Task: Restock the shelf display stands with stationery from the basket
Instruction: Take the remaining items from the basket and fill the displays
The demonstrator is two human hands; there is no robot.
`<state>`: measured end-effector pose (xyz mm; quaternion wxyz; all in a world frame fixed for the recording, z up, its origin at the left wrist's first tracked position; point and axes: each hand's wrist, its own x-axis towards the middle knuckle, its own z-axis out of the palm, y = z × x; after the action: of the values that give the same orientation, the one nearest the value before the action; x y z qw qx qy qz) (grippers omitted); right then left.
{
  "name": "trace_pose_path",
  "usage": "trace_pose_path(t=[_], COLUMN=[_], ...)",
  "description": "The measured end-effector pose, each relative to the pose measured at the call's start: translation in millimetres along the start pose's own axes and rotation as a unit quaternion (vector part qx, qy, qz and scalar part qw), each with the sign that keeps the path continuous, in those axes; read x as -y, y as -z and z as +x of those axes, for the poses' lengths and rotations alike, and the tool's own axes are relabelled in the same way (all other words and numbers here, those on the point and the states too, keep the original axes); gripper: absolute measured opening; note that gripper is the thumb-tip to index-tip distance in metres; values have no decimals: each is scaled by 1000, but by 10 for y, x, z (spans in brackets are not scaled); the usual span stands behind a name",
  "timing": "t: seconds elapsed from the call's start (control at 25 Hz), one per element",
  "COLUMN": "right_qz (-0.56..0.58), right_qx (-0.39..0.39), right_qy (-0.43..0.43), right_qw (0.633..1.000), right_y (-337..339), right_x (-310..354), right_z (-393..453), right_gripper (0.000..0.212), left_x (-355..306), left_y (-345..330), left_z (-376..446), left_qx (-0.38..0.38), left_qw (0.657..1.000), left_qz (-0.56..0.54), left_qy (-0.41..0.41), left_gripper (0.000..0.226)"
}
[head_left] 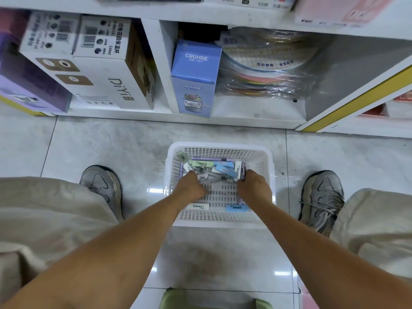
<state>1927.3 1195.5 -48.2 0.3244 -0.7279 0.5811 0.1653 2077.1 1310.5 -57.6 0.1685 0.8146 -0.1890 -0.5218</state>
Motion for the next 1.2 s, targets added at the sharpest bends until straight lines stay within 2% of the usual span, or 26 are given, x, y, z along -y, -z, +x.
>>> trace_pose_path(t=[0.12,0.24,0.36,0.48,0.56,0.64,0.72,0.84,0.96,1.04,1.12,1.2], right_qz=[-91,-133,-140,-174,-194,-204,-185,-161,-143,-103,-64,-52], right_qx=[-85,-64,-42,-50,-47,-40,-26,-3,35,47,40,36], right_qy=[137,269,297,321,325,327,316,298,284,249,178,127], right_qw=[983,952,944,930,924,922,930,941,947,962,981,990], right_y=[-3,-68,-106,-132,-144,-161,-149,-113,-122,-138,-128,-119], right_x=[4,96,205,236,248,247,247,235,214,202,195,167], right_z=[-1,101,188,231,261,278,294,289,256,248,278,301], right_gripper=[24,24,20,27,28,28,27,25,25,26,24,20], left_x=[-19,-86,-137,-147,-121,-93,-88,-111,-158,-185,-200,-163], left_y=[-105,-256,-339,-345,-328,-308,-285,-267,-260,-270,-276,-305], left_z=[-44,-80,-52,-79,-108,-99,-71,2,75,92,62,30], left_qx=[-30,-49,-78,-56,-12,32,51,39,13,5,7,12], left_qw=[981,932,905,923,942,943,941,949,973,984,988,990], left_qz=[-170,-316,-366,-324,-287,-287,-286,-263,-199,-150,-132,-118], left_qy=[91,171,204,202,176,168,175,167,117,93,86,78], left_gripper=[22,4,7,12,22,34,34,26,7,8,4,14])
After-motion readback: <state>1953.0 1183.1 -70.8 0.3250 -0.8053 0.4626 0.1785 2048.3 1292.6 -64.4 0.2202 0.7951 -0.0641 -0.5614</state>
